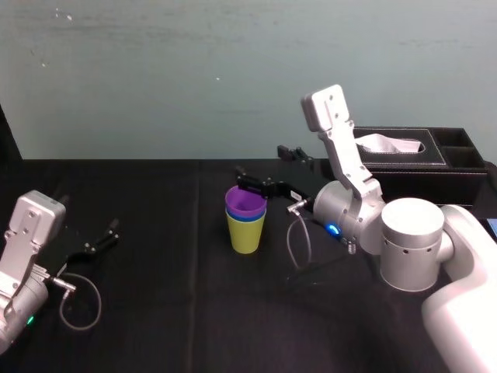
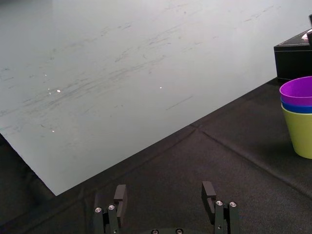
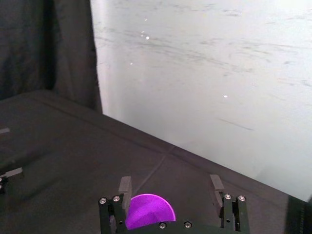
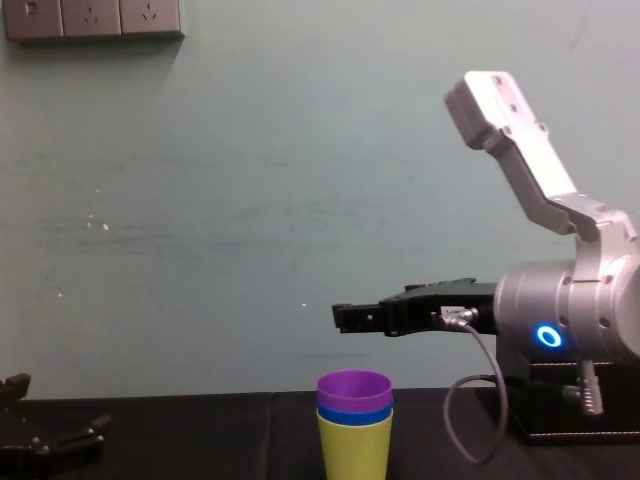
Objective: Stack the three plastic cups sequentially using one hand.
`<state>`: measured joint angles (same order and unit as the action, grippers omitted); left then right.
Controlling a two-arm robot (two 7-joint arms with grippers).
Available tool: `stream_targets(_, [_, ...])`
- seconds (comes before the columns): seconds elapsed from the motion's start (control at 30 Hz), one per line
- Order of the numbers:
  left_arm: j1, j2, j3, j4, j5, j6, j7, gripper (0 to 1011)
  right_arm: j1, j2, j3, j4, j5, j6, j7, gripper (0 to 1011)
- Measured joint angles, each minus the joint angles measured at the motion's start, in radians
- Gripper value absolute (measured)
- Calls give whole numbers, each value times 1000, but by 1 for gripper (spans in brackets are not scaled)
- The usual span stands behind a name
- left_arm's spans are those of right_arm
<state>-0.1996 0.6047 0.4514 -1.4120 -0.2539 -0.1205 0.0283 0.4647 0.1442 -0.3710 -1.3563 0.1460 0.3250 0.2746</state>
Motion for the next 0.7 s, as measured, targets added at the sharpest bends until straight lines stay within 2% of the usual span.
stream_targets(0.27, [0, 0, 0, 0, 0, 0, 0, 1000, -73, 6, 43, -70, -8, -22, -63, 1000])
stream_targets(0.53, [0, 0, 0, 0, 0, 0, 0, 1000, -196, -5, 118, -149, -42, -69, -182, 1000])
stream_targets(0.7, [0, 0, 0, 0, 0, 0, 0, 1000, -260, -18, 147, -160, -73, -96, -244, 1000])
